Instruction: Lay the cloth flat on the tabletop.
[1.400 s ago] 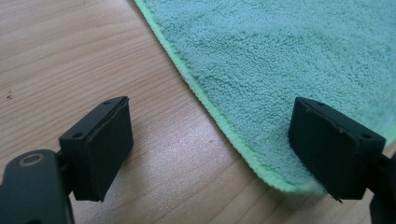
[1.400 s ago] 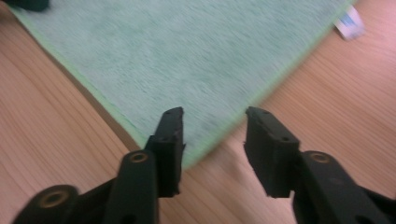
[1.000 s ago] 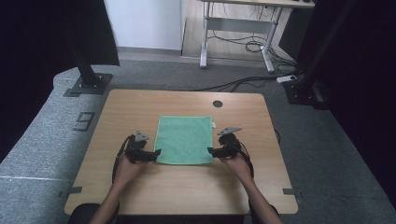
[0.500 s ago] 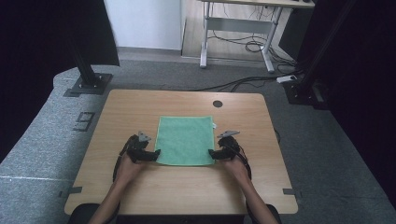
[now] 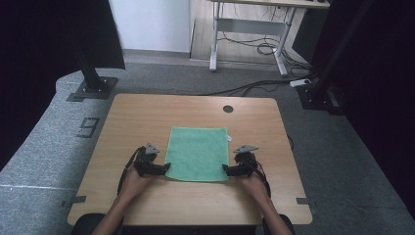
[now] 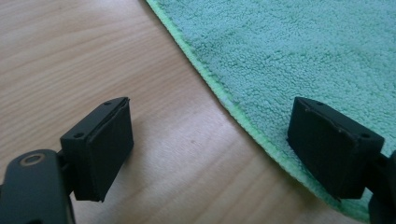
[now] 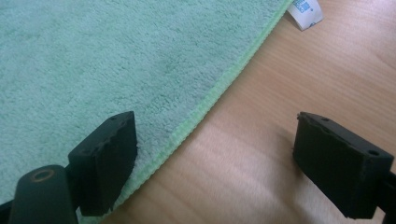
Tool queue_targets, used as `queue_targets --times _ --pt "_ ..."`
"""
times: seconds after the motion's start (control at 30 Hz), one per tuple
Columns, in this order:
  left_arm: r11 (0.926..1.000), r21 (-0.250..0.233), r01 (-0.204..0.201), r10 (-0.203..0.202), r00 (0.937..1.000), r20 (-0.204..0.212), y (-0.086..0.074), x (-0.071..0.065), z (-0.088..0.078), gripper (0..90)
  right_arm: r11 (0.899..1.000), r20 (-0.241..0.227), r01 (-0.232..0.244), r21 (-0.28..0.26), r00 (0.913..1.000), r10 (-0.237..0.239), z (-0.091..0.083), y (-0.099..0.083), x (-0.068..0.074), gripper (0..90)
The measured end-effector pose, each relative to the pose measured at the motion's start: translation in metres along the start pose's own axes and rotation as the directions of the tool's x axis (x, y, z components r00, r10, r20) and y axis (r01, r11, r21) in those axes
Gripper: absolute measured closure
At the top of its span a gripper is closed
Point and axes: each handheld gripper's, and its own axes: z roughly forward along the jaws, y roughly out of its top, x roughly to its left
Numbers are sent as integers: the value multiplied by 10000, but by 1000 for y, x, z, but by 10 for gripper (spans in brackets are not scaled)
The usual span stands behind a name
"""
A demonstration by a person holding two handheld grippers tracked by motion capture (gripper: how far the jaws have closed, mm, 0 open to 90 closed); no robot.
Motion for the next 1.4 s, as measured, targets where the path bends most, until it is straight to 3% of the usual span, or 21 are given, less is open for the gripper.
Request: queue_targets --times 0.37,0.77,0.93,1.2,1.4 --pt "10000 29 -89 89 9999 87 -11 -13 -10 143 9999 -96 116 -61 9999 -116 -13 -15 10 137" --pt "10000 47 -78 78 10000 33 -10 -13 -10 136 9997 -196 153 -197 9997 -157 -13 -16 8 138" --pt "9994 -316 -160 166 9997 169 -5 -14 -20 118 9994 -413 131 -319 9990 -144 -15 -14 7 139" --pt "9991 -219 -359 362 9992 151 -12 -4 -38 52 9979 -150 231 -610 9996 -241 -31 -13 -4 132" --pt "9992 48 -393 393 9992 -87 -23 9 -41 38 9992 142 118 -378 9998 -113 -36 -23 -18 71"
